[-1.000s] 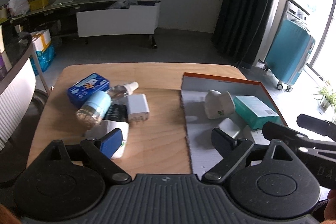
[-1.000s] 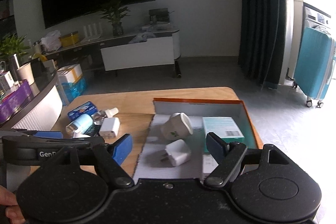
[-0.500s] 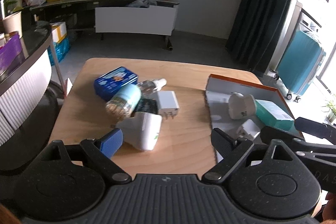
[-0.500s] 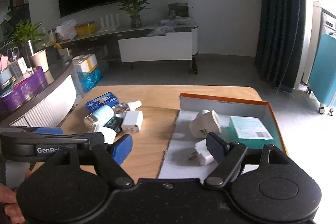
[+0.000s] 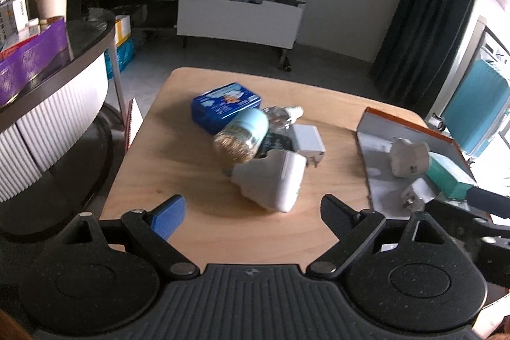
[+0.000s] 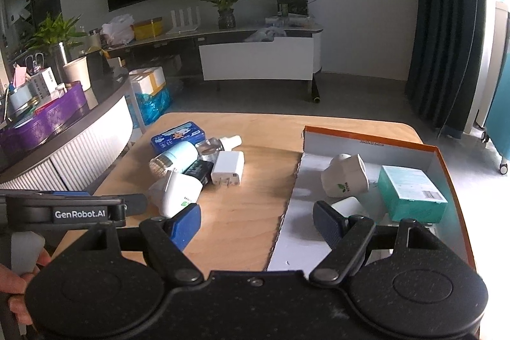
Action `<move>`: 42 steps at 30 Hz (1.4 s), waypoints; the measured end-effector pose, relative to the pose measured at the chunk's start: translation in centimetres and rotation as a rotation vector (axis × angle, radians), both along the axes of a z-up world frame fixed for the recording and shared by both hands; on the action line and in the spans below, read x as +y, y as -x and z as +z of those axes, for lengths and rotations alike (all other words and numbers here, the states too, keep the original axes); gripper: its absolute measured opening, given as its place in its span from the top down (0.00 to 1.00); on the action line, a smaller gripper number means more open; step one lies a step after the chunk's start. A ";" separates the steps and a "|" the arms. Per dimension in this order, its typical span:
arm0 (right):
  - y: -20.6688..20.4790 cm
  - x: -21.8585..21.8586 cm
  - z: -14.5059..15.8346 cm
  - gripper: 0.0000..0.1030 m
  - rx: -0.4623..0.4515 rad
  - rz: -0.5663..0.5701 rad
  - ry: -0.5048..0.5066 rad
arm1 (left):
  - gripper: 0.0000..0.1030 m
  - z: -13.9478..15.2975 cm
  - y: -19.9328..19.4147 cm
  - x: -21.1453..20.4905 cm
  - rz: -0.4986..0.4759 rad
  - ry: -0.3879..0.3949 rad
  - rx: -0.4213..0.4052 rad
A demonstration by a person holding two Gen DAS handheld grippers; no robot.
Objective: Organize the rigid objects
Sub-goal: 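Withdraw both grippers from the tray back over the table items, then grasp the white plug-in diffuser with the left gripper while the right gripper approaches the white USB charger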
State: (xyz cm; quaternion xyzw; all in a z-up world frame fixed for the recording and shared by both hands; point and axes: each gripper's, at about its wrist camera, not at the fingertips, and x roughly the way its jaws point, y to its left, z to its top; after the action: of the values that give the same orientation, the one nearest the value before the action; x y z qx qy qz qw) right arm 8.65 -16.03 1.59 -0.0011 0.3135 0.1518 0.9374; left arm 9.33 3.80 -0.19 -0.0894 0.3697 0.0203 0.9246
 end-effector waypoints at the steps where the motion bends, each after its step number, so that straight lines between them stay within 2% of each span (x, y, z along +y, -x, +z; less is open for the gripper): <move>1: 0.0 0.0 -0.1 0.11 0.002 -0.001 -0.002 | 0.09 -0.2 -0.1 0.1 0.002 0.003 0.005; 10: -0.3 -0.7 -0.7 0.11 0.017 -0.019 -0.011 | 0.04 -2.1 -1.7 0.0 -0.019 0.006 0.007; 22: -1.1 -1.7 -1.5 0.11 0.039 -0.051 -0.015 | 0.01 -5.3 -6.3 -1.1 -0.081 -0.068 0.014; 24: -1.3 -1.6 -1.7 0.11 0.044 -0.052 -0.012 | 0.03 -5.7 -6.8 -1.1 -0.085 -0.069 0.016; 26: -1.5 -1.6 -1.9 0.11 0.048 -0.053 -0.011 | 0.12 -5.8 -7.2 -1.0 -0.085 -0.062 0.014; 27: -1.6 -1.5 -1.9 0.11 0.050 -0.052 -0.010 | 0.15 -5.8 -7.2 -1.0 -0.091 -0.055 0.011; 36: -2.5 0.1 -2.2 0.11 0.058 -0.022 0.013 | 0.16 -4.6 -4.3 -0.5 -0.108 -0.027 -0.034; 42: -4.8 2.6 -2.5 0.11 0.067 0.023 0.010 | 0.16 -2.7 -1.7 1.5 -0.070 -0.047 -0.077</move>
State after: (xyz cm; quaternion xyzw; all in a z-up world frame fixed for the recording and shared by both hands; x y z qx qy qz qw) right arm 13.48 -13.47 -0.90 -0.0044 0.3454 0.1609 0.9246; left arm 11.03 5.27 -2.87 -0.0554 0.3362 -0.0068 0.9401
